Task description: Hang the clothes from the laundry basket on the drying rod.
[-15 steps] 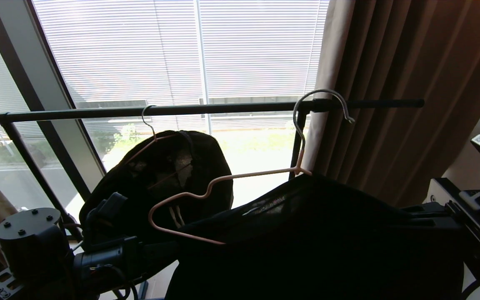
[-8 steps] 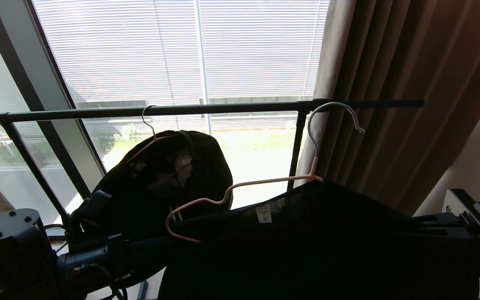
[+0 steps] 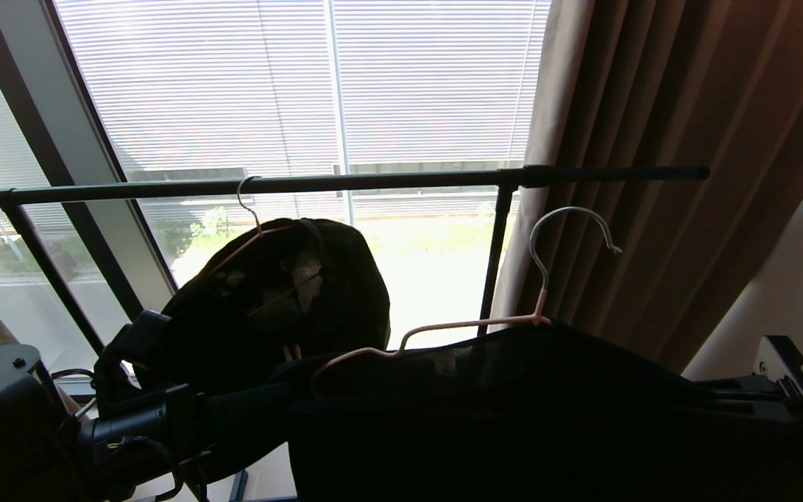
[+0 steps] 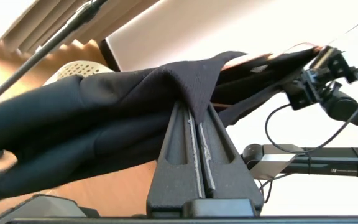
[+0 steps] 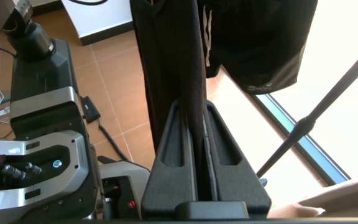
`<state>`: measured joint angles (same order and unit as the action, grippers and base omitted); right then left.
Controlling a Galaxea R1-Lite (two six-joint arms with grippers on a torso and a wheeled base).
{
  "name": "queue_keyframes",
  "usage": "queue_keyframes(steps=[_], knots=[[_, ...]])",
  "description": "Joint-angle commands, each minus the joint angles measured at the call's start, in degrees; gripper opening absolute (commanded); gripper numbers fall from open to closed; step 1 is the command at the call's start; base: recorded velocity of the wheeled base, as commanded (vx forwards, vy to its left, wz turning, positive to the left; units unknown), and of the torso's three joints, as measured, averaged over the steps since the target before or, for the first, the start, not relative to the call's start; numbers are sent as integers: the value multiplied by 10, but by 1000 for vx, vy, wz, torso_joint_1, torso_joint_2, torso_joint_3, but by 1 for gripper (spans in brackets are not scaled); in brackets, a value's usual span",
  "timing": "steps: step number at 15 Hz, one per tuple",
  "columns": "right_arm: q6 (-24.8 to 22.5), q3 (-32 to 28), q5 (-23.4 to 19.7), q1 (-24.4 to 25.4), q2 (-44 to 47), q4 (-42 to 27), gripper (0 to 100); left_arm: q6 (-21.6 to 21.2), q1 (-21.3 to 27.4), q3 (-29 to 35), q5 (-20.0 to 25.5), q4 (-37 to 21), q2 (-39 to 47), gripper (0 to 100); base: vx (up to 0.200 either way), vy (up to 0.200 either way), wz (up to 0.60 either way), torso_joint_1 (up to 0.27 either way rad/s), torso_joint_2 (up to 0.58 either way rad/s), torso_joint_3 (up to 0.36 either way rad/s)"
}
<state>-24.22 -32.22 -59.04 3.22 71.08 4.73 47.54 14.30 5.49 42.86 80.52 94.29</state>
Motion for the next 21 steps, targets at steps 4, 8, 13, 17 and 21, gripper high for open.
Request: queue_keyframes(steps=[4, 8, 13, 17, 21], knots=[[-16, 8, 5, -1, 6, 0, 0, -1, 7, 19, 1, -5, -43, 0, 0, 0, 0, 0, 0, 0], [-15, 9, 37, 32, 21, 5, 0, -49, 49, 73, 2, -99, -75, 0, 0, 0, 0, 0, 0, 0], [-14, 26, 40, 64, 12, 23, 0, -107, 61, 207, 0, -349, -111, 0, 0, 0, 0, 0, 0, 0], [-10, 39, 47, 65, 12, 61, 0, -125, 68, 297, 0, -468, -113, 0, 0, 0, 0, 0, 0, 0], [1, 42, 76, 100, 13, 69, 0, -139, 90, 373, -2, -578, -111, 0, 0, 0, 0, 0, 0, 0]])
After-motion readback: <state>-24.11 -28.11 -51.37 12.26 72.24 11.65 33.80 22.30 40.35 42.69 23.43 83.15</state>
